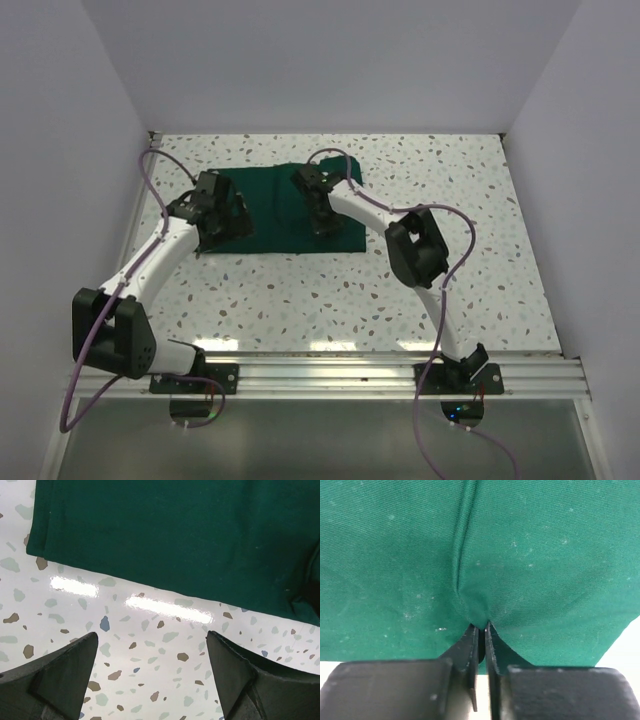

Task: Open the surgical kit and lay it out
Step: Open the surgical kit at the center of the board.

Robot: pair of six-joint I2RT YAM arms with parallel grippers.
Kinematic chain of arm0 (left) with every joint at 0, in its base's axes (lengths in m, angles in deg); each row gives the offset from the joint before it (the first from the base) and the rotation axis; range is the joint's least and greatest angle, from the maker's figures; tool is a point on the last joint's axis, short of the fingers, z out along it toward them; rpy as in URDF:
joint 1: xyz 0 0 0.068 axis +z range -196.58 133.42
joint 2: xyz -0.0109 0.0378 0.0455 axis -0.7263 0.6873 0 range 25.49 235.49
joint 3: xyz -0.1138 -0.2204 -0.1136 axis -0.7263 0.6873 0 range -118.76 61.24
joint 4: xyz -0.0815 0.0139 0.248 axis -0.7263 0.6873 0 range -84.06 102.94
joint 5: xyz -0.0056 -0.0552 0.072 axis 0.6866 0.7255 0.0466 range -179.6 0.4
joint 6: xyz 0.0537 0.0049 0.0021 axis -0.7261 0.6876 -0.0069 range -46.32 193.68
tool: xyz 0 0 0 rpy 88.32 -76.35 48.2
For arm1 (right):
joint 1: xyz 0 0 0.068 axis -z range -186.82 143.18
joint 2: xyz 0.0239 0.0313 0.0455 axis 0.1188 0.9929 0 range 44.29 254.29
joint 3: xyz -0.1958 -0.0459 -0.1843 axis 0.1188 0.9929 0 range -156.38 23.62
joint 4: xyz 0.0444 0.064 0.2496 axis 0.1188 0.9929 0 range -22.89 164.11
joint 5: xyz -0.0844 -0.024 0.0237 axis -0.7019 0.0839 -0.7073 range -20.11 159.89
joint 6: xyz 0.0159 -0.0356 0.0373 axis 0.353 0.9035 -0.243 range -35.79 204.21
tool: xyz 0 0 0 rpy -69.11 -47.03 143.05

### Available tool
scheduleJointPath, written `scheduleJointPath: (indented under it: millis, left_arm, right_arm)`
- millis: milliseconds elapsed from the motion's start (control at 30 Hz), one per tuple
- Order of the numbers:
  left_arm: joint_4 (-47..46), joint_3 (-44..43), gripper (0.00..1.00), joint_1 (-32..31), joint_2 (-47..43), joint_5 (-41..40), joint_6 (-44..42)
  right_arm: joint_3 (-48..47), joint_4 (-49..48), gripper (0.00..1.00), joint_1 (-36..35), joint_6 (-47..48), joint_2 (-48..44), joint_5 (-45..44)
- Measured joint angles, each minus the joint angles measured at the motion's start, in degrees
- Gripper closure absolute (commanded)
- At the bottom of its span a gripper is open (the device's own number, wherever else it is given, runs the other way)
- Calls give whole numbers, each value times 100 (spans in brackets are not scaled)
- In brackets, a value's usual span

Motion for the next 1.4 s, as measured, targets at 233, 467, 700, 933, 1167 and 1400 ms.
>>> scheduleJointPath:
  millis: [233,467,700,933,1167,1400]
  left_arm:
    - [7,-114,8,0,282,7,81]
    - [-7,-352,9,0,732,61,72]
    - [-114,-570,12,-9,1222,260,57]
    - [-197,-828,12,-160,1604,411,57]
    - [-216,-885,12,-286,1611,476,20]
    - [-186,-835,12,-286,1541,459,-33]
  right_arm:
    - [-4,76,100,79,42,-125,116]
    - [39,452,100,208,0,-949,-142]
    - [1357,448,100,1049,-87,-2623,-645]
    - [2719,608,1,1690,-234,-2859,-1331]
    - [2555,791,2,2184,-188,-2861,-1541]
    - [909,492,10,2396,-20,-2411,-1137]
